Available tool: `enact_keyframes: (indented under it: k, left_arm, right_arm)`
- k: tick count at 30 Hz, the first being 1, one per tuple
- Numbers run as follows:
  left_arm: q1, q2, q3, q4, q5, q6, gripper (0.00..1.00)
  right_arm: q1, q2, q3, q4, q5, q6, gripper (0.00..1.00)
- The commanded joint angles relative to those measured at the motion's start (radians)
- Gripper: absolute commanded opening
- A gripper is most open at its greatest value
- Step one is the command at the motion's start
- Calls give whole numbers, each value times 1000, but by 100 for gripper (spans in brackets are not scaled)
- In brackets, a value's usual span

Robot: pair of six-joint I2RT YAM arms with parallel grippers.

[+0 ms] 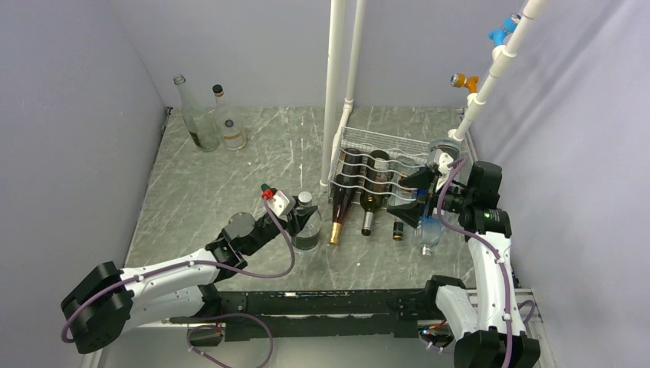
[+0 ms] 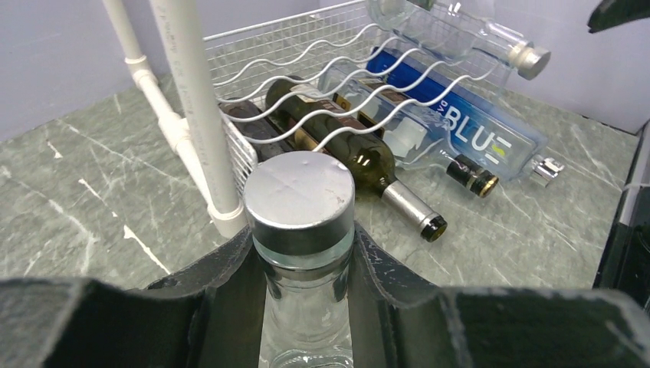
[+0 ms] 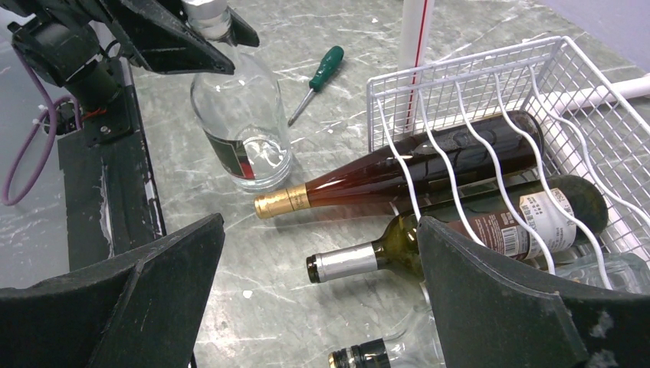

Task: Take the wine bottle off the wine rack
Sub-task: Pick up the wine bottle from the center of the board.

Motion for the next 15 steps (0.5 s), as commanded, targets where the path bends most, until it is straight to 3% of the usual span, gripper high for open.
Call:
enact_keyframes:
  k: [1, 15]
  left_arm:
    - [12, -83, 66, 179, -71, -49, 0]
    - [102, -90, 111, 143, -153, -56, 0]
  right_arm:
    - [-1, -12, 0, 5, -18, -30, 100]
    - [-1, -16, -5, 11, -12, -28, 100]
